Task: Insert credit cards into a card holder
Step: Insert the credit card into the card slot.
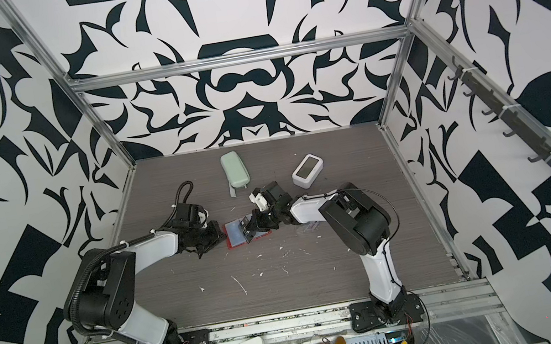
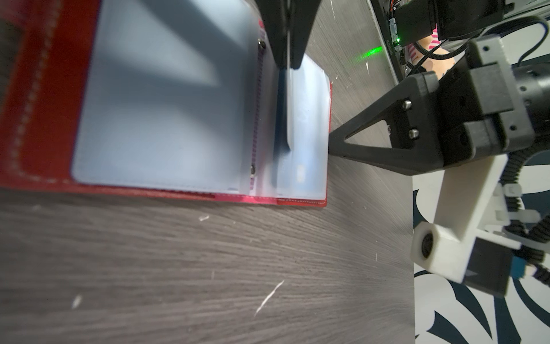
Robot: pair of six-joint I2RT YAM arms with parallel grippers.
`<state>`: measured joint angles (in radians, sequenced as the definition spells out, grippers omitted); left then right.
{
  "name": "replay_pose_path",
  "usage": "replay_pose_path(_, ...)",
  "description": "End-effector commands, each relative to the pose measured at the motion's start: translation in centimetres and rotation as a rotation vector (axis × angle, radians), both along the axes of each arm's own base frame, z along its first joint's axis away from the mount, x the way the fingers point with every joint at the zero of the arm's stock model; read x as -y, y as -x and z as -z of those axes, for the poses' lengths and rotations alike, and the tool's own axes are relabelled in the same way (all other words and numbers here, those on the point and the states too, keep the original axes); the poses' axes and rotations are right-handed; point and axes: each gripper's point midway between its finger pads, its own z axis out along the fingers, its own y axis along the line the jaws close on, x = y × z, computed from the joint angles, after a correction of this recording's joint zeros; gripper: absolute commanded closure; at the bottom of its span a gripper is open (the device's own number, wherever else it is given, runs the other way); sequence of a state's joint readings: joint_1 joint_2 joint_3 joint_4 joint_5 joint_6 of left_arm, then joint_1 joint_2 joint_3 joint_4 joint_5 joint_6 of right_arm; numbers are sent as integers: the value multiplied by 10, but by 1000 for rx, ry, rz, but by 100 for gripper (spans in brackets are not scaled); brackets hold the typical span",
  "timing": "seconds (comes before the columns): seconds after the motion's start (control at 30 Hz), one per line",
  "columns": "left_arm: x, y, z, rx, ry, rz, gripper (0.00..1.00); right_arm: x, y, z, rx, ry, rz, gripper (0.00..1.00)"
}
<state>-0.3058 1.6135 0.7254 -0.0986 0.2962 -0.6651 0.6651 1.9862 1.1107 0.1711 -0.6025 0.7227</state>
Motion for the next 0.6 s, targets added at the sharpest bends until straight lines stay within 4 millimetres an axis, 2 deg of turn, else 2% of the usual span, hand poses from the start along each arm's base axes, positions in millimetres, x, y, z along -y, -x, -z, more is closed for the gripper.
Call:
replay_pose_path(0.0, -10, 16, 18, -87, -58, 2, 100, -5, -2, -7, 22, -42, -12, 100)
replay_pose_path(0.57, -8, 19, 22, -105, -51, 12, 100, -8, -17, 3, 40, -67, 18, 100)
